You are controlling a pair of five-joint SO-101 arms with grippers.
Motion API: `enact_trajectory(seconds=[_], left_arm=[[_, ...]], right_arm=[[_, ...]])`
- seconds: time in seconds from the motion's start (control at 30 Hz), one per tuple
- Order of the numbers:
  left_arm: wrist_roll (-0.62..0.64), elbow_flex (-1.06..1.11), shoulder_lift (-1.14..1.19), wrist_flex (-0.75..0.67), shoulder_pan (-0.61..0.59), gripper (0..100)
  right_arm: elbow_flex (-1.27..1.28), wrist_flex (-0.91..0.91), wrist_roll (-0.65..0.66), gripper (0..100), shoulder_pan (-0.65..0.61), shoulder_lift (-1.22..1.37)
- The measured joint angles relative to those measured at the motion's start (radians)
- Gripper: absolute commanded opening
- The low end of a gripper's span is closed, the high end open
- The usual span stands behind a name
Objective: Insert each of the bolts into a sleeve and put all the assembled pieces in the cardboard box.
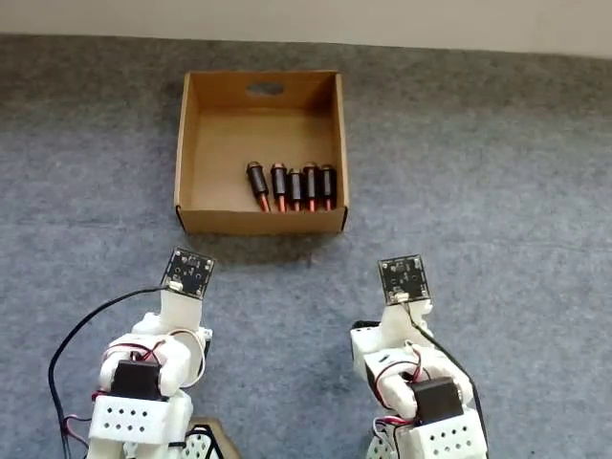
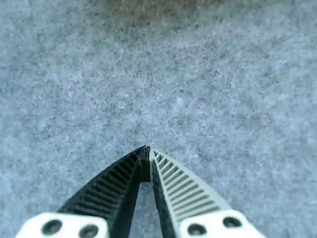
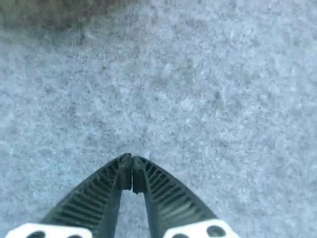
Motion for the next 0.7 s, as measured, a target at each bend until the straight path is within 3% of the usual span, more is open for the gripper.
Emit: enact_trajectory(seconds=[0.3,0.53,0.7], left_arm=[[0.002,0.000,-0.144,0.020,0.000,1],[0.000,0.000,-0.181,0.132,0.002,1],[0.000,0.000,-0.181,0.135,-0.068,1]], right_arm=[[0.000,0.000,0.000,0.7,0.000,-0.011],[0.000,0.000,0.000,0.7,0.006,-0.011],[0.000,0.000,0.000,0.7,0.138,-0.011]])
